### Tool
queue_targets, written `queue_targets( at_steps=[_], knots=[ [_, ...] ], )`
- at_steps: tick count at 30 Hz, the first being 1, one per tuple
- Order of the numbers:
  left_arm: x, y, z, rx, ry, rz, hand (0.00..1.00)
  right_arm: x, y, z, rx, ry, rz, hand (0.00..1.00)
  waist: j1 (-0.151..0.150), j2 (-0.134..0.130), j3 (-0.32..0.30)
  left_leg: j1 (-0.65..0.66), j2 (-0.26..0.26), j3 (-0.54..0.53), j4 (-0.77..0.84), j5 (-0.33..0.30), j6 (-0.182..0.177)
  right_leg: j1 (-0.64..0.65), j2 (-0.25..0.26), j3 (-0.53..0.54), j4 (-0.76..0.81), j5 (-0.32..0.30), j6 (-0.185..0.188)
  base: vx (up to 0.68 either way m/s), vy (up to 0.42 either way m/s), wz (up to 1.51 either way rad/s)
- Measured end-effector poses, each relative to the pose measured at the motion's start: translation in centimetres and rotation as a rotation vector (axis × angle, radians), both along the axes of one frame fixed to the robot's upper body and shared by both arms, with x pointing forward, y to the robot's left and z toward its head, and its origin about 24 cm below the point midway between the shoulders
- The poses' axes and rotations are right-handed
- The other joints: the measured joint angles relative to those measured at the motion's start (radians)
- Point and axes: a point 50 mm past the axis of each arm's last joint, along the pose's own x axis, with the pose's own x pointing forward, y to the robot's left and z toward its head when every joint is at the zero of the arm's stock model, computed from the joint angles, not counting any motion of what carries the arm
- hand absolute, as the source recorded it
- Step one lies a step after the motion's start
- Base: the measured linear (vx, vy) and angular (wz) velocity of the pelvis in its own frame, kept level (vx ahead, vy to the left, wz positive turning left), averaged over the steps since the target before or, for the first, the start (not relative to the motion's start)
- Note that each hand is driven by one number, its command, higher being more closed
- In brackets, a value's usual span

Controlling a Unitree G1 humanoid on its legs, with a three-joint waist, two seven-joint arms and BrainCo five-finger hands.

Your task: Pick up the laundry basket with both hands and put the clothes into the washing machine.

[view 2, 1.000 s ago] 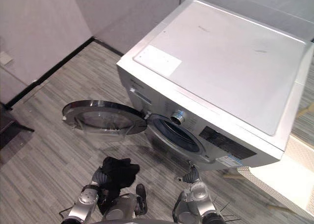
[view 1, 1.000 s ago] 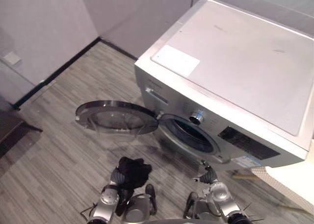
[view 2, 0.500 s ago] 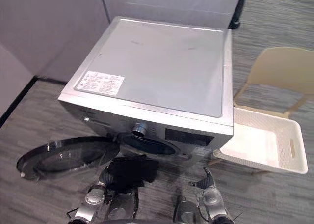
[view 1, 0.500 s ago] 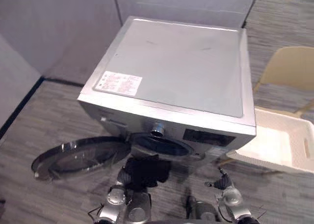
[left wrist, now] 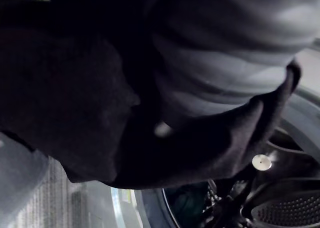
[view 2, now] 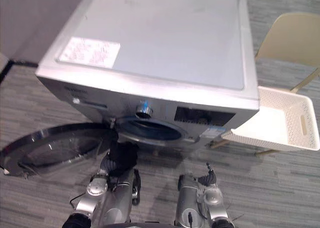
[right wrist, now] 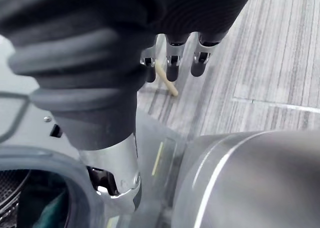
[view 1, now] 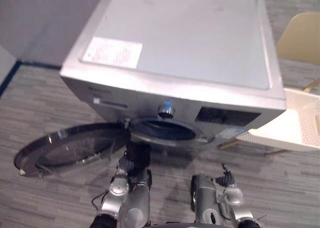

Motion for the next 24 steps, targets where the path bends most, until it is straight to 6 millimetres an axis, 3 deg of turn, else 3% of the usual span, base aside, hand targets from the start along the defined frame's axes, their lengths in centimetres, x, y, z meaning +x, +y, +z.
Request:
queue_targets(
  at_steps=[6, 14, 20, 24],
  knots=[
    [2.5, -2.5, 4.9, -0.173, -0.227, 0.049, 1.0, 2.7, 0.6, 3.6, 0.025, -0.209, -0.077, 0.0, 0.013, -0.011, 0.031, -0.341, 0.043, -0.029, 0.291, -0.052, 0.002, -0.332, -0.004, 0.013, 0.324, -0.099, -0.014, -0.14, -0.038, 0.08],
    [6.1, -5.9, 11.4, -0.279, -0.466, 0.006, 1.0, 4.6, -0.8, 7.1, 0.018, -0.394, -0.182, 0.0, 0.022, -0.025, 0.049, -0.624, 0.062, -0.08, 0.569, -0.111, -0.023, -0.612, 0.002, 0.045, 0.633, -0.193, -0.024, -0.07, -0.079, 0.0],
    [9.2, -10.0, 19.6, -0.285, -0.727, -0.112, 1.0, 6.9, -1.1, 10.5, 0.007, -0.554, -0.176, 0.0, 0.003, -0.041, 0.046, -0.807, 0.073, -0.104, 0.702, -0.116, -0.027, -0.804, 0.025, 0.074, 0.778, -0.201, -0.03, -0.05, -0.074, -0.08],
    [10.5, -10.7, 25.8, -0.251, -0.921, -0.073, 1.0, 7.2, -0.3, 11.6, 0.014, -0.609, -0.16, 0.0, -0.028, -0.057, 0.043, -0.854, 0.079, -0.109, 0.717, -0.11, -0.03, -0.856, 0.038, 0.077, 0.791, -0.196, -0.035, -0.01, -0.054, -0.06]
  ],
)
